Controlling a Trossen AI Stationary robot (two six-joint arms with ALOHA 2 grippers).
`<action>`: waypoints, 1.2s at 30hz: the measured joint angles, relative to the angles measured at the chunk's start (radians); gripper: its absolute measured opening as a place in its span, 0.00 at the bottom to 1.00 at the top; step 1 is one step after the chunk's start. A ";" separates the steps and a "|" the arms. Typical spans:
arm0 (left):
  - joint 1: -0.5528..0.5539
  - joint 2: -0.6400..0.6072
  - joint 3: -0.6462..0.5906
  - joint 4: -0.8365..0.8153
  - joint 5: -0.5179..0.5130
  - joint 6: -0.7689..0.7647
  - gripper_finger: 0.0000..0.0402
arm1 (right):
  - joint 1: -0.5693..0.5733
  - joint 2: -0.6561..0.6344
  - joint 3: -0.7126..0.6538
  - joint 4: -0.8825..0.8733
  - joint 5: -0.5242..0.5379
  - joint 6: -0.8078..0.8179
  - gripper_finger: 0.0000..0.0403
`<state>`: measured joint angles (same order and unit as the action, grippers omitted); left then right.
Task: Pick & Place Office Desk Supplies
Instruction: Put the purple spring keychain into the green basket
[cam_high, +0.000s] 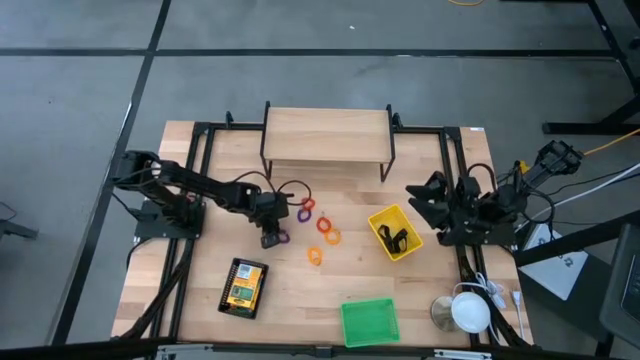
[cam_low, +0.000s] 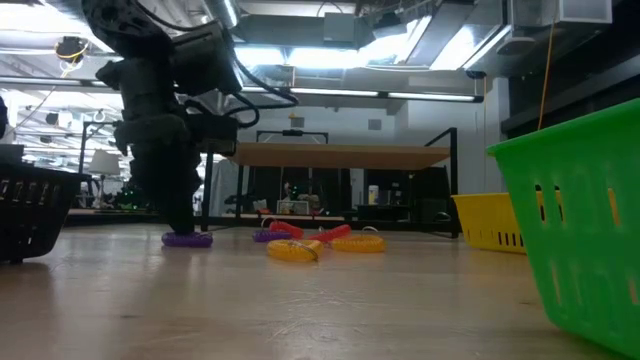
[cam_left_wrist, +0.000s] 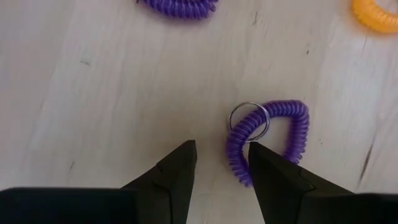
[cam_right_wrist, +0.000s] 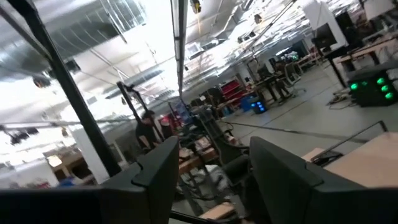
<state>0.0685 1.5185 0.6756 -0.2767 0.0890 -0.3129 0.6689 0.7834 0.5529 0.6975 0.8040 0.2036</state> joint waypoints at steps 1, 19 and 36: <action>0.003 0.014 0.001 0.003 0.004 0.003 0.37 | 0.000 0.000 0.000 -0.005 0.000 -0.017 0.49; -0.042 0.110 -0.001 0.060 0.046 -0.029 0.04 | 0.000 -0.006 0.000 -0.006 0.213 -0.111 0.49; -0.049 -0.067 0.040 0.297 0.109 -0.271 0.01 | 0.078 -0.085 -0.051 0.063 0.045 -0.133 0.49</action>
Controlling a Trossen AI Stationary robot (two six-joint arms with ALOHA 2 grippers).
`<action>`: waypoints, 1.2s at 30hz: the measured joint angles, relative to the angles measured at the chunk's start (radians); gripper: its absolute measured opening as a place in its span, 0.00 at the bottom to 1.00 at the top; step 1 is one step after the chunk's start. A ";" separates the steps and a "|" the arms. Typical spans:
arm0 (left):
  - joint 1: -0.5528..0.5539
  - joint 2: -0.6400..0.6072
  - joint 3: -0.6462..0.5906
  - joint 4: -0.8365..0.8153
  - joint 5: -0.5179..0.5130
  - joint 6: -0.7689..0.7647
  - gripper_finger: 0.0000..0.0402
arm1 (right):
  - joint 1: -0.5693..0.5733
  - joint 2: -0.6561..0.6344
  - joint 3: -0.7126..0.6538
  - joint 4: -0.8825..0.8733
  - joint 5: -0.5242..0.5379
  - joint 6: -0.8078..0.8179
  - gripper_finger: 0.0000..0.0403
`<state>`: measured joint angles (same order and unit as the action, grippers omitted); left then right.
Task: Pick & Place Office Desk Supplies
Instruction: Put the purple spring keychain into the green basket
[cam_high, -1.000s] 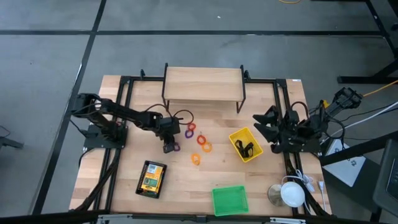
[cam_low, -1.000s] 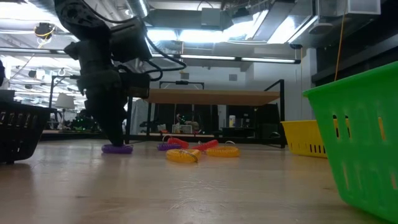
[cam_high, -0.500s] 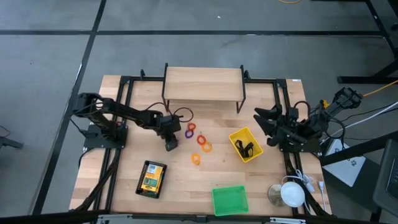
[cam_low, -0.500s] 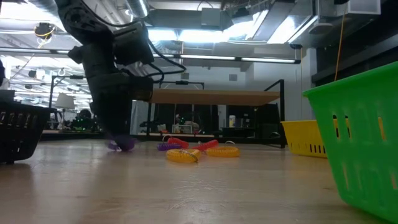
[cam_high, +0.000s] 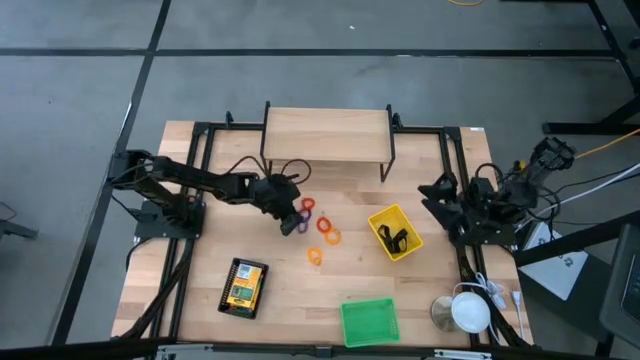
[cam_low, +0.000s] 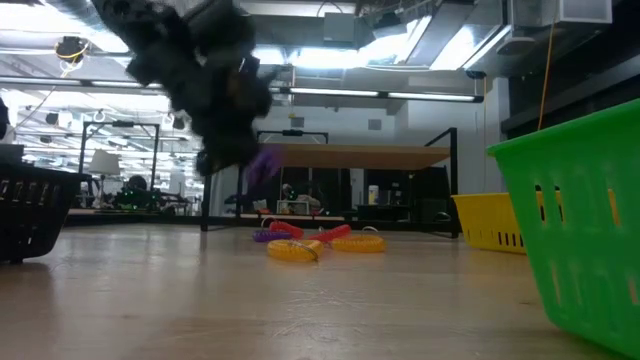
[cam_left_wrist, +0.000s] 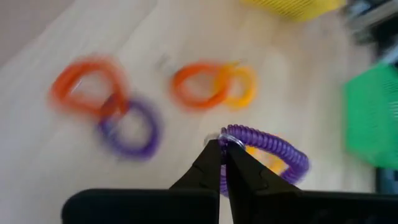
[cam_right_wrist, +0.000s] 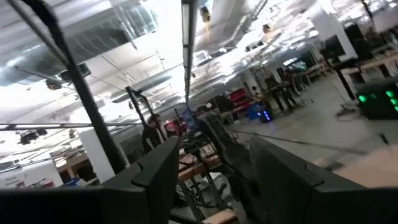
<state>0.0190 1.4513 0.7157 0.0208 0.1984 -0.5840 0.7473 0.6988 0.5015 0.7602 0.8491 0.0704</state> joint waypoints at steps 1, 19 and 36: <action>-0.009 0.000 0.026 -0.001 0.001 0.010 0.01 | 0.015 -0.019 -0.027 0.013 0.010 -0.002 0.49; -0.084 0.357 0.577 -0.018 0.127 0.208 0.01 | 0.120 -0.134 -0.444 0.332 0.131 0.088 0.49; -0.222 0.639 0.915 -0.027 0.303 0.274 0.01 | 0.184 -0.144 -0.487 0.425 0.135 -0.054 0.49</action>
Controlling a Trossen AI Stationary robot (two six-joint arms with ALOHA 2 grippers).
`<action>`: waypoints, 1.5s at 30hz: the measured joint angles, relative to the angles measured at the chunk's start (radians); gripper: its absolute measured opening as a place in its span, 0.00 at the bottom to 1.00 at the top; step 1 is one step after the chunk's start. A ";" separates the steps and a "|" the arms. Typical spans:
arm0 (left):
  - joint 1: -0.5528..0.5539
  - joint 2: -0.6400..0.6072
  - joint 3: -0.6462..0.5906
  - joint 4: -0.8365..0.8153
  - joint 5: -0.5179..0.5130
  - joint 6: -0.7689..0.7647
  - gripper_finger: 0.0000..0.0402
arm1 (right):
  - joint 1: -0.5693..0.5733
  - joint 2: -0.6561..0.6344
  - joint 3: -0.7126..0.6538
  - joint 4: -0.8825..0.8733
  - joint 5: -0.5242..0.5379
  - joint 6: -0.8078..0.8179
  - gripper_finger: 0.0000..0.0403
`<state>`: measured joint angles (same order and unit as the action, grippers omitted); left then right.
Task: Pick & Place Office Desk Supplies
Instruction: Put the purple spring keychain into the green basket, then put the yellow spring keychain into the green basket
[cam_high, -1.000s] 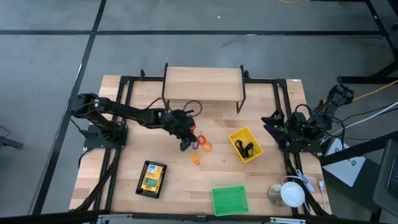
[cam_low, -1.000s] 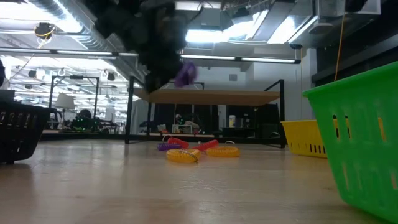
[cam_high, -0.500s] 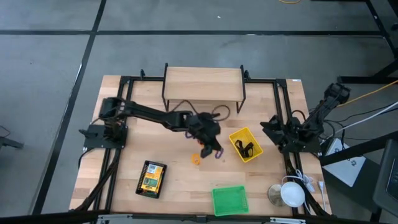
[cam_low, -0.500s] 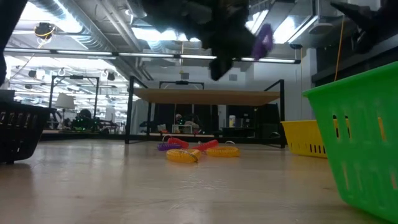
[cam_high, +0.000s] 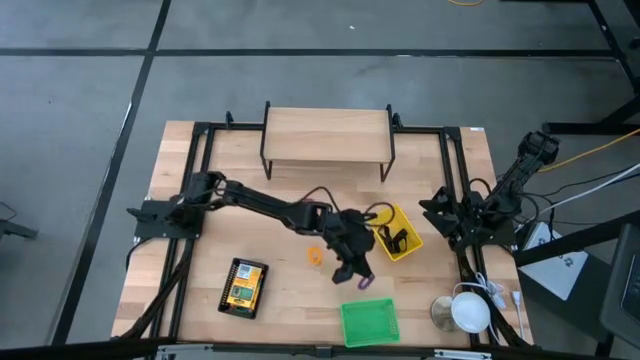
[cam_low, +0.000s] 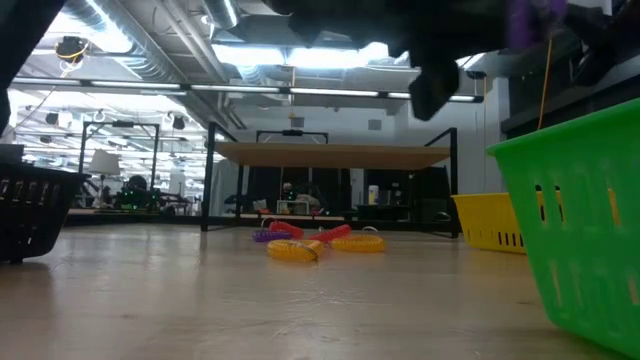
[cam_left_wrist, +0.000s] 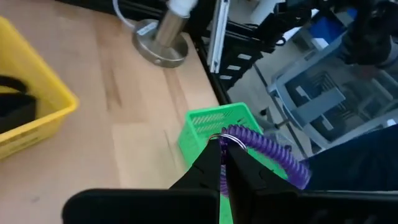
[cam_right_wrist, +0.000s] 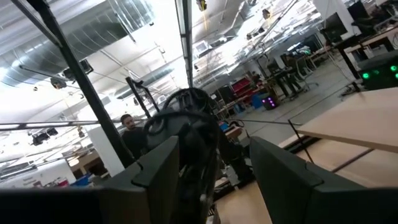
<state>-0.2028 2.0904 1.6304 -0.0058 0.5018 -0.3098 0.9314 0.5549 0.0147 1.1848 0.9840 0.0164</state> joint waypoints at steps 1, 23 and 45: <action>-0.007 0.011 0.016 -0.001 0.000 0.000 0.01 | 0.000 0.000 0.000 0.001 -0.001 -0.002 0.49; -0.183 0.251 0.203 0.152 -0.009 0.049 0.02 | 0.000 0.000 0.001 -0.040 0.021 0.088 0.49; -0.110 0.182 0.201 0.066 0.051 -0.076 0.45 | 0.000 0.000 0.001 -0.064 0.028 0.122 0.49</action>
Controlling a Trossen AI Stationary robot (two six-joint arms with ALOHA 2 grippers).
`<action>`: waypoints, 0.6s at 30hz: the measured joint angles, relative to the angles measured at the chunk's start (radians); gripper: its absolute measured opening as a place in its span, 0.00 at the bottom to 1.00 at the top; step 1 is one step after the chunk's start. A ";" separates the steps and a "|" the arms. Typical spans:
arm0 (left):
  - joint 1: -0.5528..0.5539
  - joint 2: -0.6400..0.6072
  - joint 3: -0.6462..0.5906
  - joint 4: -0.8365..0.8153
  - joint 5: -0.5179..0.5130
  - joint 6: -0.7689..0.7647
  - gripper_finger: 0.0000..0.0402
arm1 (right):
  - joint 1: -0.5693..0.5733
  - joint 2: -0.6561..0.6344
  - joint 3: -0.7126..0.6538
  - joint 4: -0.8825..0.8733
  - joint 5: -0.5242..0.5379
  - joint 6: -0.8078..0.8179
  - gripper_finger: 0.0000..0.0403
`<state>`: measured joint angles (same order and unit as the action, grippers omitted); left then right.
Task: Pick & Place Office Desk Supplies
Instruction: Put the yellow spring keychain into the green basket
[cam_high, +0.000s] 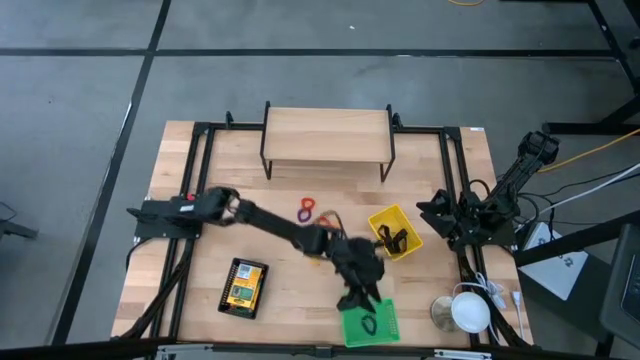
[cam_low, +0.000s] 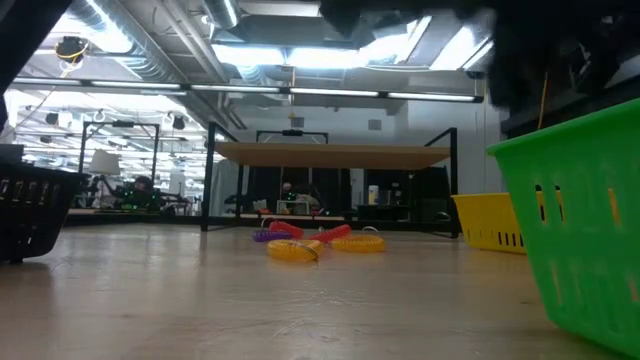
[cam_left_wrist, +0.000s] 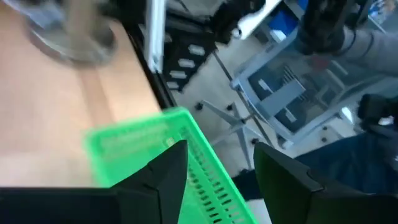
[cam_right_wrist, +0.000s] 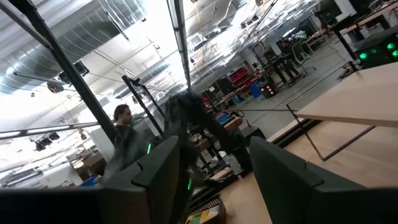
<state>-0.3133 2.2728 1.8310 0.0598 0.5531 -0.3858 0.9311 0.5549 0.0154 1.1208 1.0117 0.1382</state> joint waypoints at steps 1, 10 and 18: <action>0.014 -0.026 0.001 -0.045 -0.007 0.032 0.45 | 0.000 0.000 0.000 -0.001 -0.005 0.008 0.49; 0.124 -0.225 -0.077 -0.531 -0.131 0.376 0.42 | -0.001 0.000 0.000 -0.003 -0.095 0.033 0.49; 0.174 -0.311 -0.399 -0.353 -0.079 0.255 0.40 | -0.004 0.000 0.000 0.009 -0.321 -0.144 0.49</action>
<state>-0.1394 1.9620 1.4319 -0.2937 0.4744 -0.1304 0.9268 0.5549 0.0157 1.1296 0.6902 -0.0055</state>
